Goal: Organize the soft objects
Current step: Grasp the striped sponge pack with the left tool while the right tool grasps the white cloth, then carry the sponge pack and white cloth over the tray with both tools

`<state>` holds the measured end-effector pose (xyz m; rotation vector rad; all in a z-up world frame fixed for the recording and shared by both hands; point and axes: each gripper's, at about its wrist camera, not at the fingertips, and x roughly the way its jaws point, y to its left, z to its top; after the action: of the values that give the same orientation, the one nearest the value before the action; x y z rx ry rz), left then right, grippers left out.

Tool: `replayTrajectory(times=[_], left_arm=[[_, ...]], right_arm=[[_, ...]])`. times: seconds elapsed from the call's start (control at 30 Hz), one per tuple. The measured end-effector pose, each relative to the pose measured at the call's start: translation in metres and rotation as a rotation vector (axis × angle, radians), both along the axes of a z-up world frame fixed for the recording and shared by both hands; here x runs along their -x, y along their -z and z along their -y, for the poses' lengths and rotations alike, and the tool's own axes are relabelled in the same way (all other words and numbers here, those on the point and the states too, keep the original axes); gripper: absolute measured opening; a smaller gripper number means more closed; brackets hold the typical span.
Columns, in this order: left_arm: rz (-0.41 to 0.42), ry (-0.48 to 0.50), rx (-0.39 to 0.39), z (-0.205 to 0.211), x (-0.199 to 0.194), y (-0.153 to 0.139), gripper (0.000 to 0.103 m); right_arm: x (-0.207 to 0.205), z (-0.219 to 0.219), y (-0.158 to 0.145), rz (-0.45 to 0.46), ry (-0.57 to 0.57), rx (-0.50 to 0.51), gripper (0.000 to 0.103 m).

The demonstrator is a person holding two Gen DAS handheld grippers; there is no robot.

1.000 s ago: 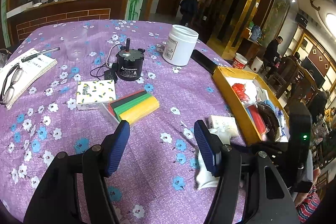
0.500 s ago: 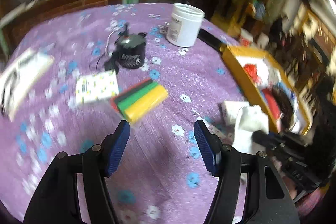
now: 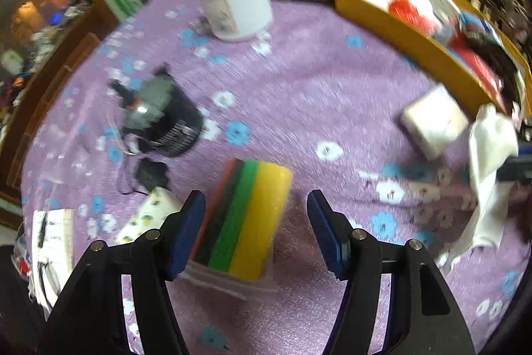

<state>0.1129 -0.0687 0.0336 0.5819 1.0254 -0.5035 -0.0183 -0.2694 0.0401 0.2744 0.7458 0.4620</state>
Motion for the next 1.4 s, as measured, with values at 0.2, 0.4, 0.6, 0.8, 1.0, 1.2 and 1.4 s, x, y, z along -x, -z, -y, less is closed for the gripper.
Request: replayTrajectory(times=[0.2,0.4,0.6,0.8,1.0,1.2,1.4], left_arm=[[-0.017,-0.016,-0.02,-0.004,-0.007,0.012,0.063],[0.029,-0.172,0.035,-0.012,0.016,0.01,0.038],[0.058,-0.322,0.239,-0.016,0.06,-0.019,0.038],[0.129,-0.431,0.357,0.0,0.078,-0.039,0.039],[0.144,-0.401,0.373,0.009,0.078,-0.027,0.039],[0.161,-0.382,0.384,0.008,0.083,-0.028,0.039],[0.214,-0.327,0.393,0.016,0.096,-0.037,0.039]], right_arm=[[-0.001,0.001,0.0,-0.006,-0.001,-0.013,0.008],[-0.002,0.003,0.0,-0.006,0.004,-0.019,0.008],[-0.001,0.001,0.0,0.002,0.01,-0.007,0.008],[0.0,0.001,-0.001,0.007,0.026,0.005,0.008],[0.002,-0.003,-0.002,0.018,0.033,0.037,0.008],[0.001,-0.006,-0.001,0.015,0.035,0.057,0.008],[-0.002,-0.003,0.0,-0.022,0.041,0.039,0.008]])
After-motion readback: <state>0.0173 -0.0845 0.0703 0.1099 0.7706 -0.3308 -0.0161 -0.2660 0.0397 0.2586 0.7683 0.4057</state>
